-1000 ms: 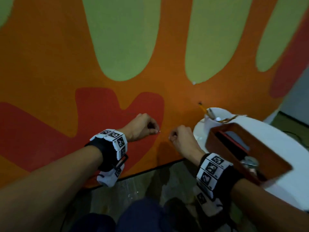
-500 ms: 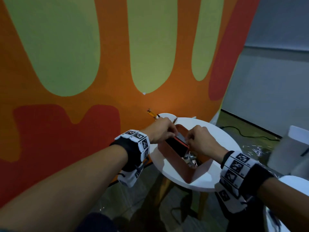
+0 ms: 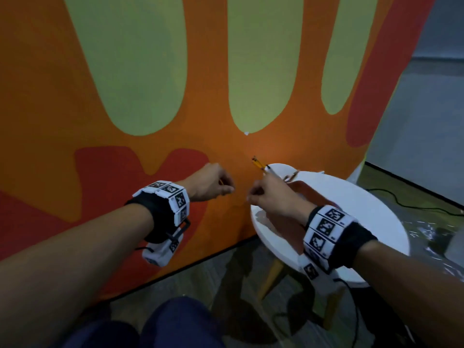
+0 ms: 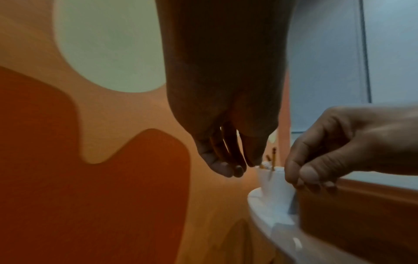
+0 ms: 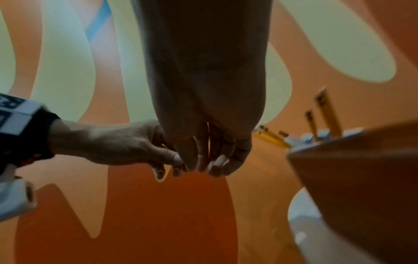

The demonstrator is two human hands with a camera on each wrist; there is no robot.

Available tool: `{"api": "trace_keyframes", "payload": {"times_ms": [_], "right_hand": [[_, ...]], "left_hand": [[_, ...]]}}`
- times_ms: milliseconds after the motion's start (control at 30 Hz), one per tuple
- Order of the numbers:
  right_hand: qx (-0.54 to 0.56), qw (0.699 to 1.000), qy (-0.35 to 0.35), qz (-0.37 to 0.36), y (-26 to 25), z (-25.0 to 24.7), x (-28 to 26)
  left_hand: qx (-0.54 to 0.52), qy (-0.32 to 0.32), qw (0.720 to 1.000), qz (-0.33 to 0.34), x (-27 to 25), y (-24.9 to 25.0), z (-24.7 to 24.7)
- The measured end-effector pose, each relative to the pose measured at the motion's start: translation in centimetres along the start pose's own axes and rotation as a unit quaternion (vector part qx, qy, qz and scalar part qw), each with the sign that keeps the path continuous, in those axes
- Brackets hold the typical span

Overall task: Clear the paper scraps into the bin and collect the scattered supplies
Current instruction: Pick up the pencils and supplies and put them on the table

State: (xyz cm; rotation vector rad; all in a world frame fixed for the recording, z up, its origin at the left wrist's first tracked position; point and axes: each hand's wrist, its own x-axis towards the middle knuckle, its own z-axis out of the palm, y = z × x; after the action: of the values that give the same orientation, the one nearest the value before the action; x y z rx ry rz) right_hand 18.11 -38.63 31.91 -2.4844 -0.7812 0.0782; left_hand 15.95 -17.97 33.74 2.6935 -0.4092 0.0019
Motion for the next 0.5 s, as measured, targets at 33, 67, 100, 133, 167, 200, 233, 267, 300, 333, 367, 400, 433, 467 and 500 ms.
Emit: {"api": "trace_keyframes", "payload": {"times_ms": [33, 67, 100, 133, 167, 200, 233, 267, 300, 333, 367, 400, 433, 467, 500], "right_hand": [[0.010, 1.000, -0.021, -0.007, -0.9, 1.4, 0.8], [0.019, 0.999, -0.044, -0.012, -1.7, 3.2, 1.5], [0.025, 0.997, -0.066, -0.013, -2.4, 4.9, 2.2], [0.031, 0.995, -0.091, -0.015, -2.9, 6.6, 2.9], [0.038, 0.992, -0.118, -0.017, -3.5, 8.4, 3.5], [0.044, 0.988, -0.143, -0.021, -4.0, 10.3, 4.1], [0.047, 0.985, -0.163, -0.023, -4.4, 12.0, 4.7], [0.048, 0.983, -0.177, -0.022, -4.7, 13.6, 5.2], [0.050, 0.980, -0.192, -0.021, -4.9, 15.5, 6.0], [0.050, 0.977, -0.206, -0.017, -5.1, 17.3, 6.8], [0.052, 0.974, -0.219, -0.011, -5.2, 19.1, 7.7], [0.055, 0.971, -0.232, -0.006, -5.2, 21.1, 8.7], [0.056, 0.969, -0.241, -0.002, -5.1, 22.6, 9.4], [0.050, 0.966, -0.254, 0.003, -5.1, 24.3, 10.1], [0.047, 0.963, -0.267, 0.009, -4.8, 26.2, 11.0]], "left_hand": [[0.012, -0.007, 1.000, -0.015, -1.0, -1.3, -0.3], [0.017, -0.015, 0.999, -0.031, -2.2, -2.8, -0.4], [0.020, -0.022, 0.998, -0.047, -3.2, -4.2, -0.4], [0.021, -0.025, 0.998, -0.062, -4.3, -5.7, -0.3], [0.020, -0.030, 0.996, -0.078, -5.2, -7.3, -0.2], [0.018, -0.034, 0.995, -0.092, -6.1, -9.0, 0.1], [0.014, -0.037, 0.994, -0.103, -6.8, -10.6, 0.4], [0.008, -0.040, 0.993, -0.112, -7.5, -12.0, 1.0], [0.001, -0.045, 0.991, -0.122, -8.2, -13.5, 1.7], [-0.007, -0.049, 0.990, -0.132, -8.8, -15.0, 2.4], [-0.017, -0.053, 0.988, -0.143, -9.3, -16.5, 3.3], [-0.027, -0.055, 0.987, -0.152, -9.7, -18.3, 4.4], [-0.036, -0.057, 0.985, -0.159, -10.0, -19.6, 5.5], [-0.046, -0.062, 0.982, -0.170, -10.4, -21.1, 6.8], [-0.057, -0.069, 0.980, -0.180, -10.8, -22.7, 8.2]]}}
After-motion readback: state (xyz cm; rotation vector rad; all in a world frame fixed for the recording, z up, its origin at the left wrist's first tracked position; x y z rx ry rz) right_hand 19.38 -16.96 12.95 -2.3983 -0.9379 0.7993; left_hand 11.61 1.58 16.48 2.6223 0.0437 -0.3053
